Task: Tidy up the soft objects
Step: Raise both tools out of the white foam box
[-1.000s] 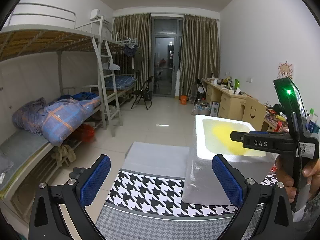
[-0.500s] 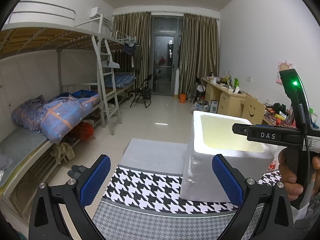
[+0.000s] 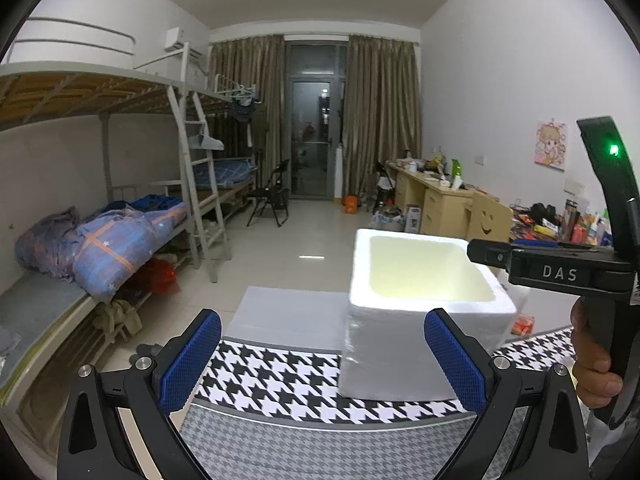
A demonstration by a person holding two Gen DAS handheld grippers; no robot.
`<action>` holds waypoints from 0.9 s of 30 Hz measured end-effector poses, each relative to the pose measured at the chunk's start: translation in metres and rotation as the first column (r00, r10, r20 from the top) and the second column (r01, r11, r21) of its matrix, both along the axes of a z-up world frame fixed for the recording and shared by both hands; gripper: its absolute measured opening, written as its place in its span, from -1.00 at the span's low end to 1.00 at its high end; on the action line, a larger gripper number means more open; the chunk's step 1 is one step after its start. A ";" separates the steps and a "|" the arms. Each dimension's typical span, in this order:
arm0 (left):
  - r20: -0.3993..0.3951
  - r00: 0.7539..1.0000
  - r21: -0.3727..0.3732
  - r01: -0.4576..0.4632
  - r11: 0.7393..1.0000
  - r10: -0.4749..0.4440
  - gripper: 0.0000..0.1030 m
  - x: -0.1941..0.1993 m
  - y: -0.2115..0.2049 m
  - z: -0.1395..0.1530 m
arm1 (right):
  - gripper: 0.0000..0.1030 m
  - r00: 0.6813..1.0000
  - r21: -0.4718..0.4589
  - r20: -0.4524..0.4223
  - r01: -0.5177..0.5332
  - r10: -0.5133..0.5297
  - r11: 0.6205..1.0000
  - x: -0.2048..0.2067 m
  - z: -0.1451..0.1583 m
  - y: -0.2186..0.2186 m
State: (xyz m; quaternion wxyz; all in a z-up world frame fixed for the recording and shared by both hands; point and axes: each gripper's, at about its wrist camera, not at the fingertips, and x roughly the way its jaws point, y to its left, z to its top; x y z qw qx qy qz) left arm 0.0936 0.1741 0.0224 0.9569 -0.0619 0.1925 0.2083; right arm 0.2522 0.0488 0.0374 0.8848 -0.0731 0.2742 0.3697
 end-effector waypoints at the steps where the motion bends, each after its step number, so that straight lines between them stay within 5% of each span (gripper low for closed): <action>1: 0.004 1.000 -0.002 0.007 1.000 -0.007 0.98 -0.001 -0.002 0.001 | 0.53 1.000 0.004 0.003 0.000 0.000 1.000 -0.003 0.001 -0.003; 5: 0.012 1.000 -0.018 0.028 0.999 -0.028 0.98 -0.005 -0.008 0.003 | 0.73 1.000 0.037 0.015 0.012 -0.013 0.999 -0.013 0.004 -0.014; 27: 0.022 0.995 -0.019 0.097 0.995 -0.097 0.98 -0.025 -0.053 0.001 | 0.74 0.996 0.078 0.070 0.041 -0.047 0.996 -0.069 0.004 -0.071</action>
